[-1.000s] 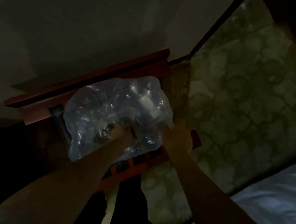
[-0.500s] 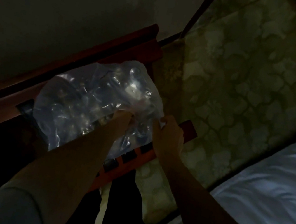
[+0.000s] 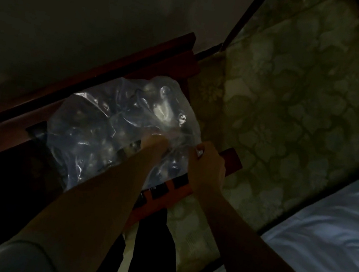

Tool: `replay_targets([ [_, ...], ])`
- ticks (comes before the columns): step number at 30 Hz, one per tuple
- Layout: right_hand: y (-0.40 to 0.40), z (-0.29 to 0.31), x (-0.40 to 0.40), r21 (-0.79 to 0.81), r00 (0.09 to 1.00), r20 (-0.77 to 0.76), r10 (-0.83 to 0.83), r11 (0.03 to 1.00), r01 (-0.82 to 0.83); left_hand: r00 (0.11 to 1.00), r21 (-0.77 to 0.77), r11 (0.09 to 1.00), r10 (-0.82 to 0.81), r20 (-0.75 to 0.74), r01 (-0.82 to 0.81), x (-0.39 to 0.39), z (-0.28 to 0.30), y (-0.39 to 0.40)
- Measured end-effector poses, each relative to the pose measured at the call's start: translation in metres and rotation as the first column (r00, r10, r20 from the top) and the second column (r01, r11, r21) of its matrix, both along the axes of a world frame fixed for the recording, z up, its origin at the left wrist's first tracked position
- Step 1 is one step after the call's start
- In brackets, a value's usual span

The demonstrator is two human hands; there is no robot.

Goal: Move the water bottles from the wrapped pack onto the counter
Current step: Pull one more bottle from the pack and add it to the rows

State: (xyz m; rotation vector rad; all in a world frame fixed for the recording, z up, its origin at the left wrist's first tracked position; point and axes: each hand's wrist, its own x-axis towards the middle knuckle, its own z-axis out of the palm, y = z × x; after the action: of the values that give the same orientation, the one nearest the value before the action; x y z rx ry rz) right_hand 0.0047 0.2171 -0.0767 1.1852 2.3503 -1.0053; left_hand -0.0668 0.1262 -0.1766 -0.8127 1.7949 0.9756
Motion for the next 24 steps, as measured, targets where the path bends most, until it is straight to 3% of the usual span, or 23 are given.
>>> replay_targets([
  [5,-0.001,0.006,-0.003,0.022,1.000,0.013,0.004,1.000,-0.004,0.990,0.096,0.995,0.040,-0.137,-0.027,0.006,0.015,-0.023],
  [14,-0.007,0.008,-0.002,0.082,0.995,0.048,0.083,0.993,-0.087,0.938,-0.137,0.985,-0.143,-0.315,0.105,0.018,0.053,-0.055],
  [17,-0.006,0.007,-0.002,0.110,0.992,0.078,0.102,0.988,-0.110,0.903,-0.267,0.926,-0.338,-0.264,0.269,0.020,0.069,-0.059],
  [20,-0.005,0.007,-0.002,0.137,0.988,0.094,0.120,0.982,-0.132,0.808,-0.399,0.803,-0.550,-0.212,0.442,0.023,0.086,-0.064],
  [24,-0.009,0.006,0.000,0.202,0.984,0.089,0.152,0.965,-0.167,0.739,-0.459,0.745,-0.629,-0.242,0.484,0.027,0.110,-0.072],
])
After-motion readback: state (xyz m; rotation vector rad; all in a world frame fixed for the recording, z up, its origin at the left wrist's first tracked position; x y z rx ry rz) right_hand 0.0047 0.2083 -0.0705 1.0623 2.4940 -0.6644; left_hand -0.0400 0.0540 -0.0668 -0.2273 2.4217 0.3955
